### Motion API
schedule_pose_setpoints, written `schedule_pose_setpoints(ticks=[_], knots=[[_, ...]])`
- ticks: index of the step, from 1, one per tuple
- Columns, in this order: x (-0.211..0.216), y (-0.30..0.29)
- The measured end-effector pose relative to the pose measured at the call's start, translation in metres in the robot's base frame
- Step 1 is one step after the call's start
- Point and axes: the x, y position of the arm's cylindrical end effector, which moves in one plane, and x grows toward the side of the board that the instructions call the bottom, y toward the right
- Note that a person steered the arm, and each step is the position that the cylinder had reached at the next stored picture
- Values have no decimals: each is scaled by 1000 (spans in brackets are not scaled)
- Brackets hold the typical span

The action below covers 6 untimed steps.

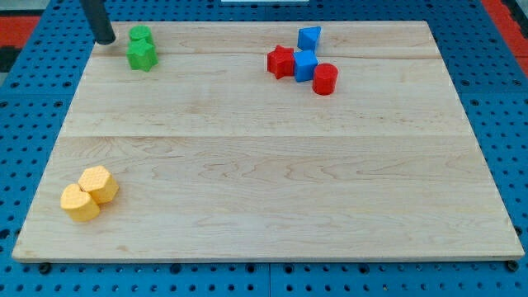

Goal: Slide the green circle closer to the red star

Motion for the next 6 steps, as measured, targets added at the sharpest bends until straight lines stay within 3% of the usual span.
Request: schedule_pose_setpoints(ticks=[2, 3, 4, 5, 6], knots=[[2, 96], [26, 113], [70, 167], [88, 211], [66, 218]])
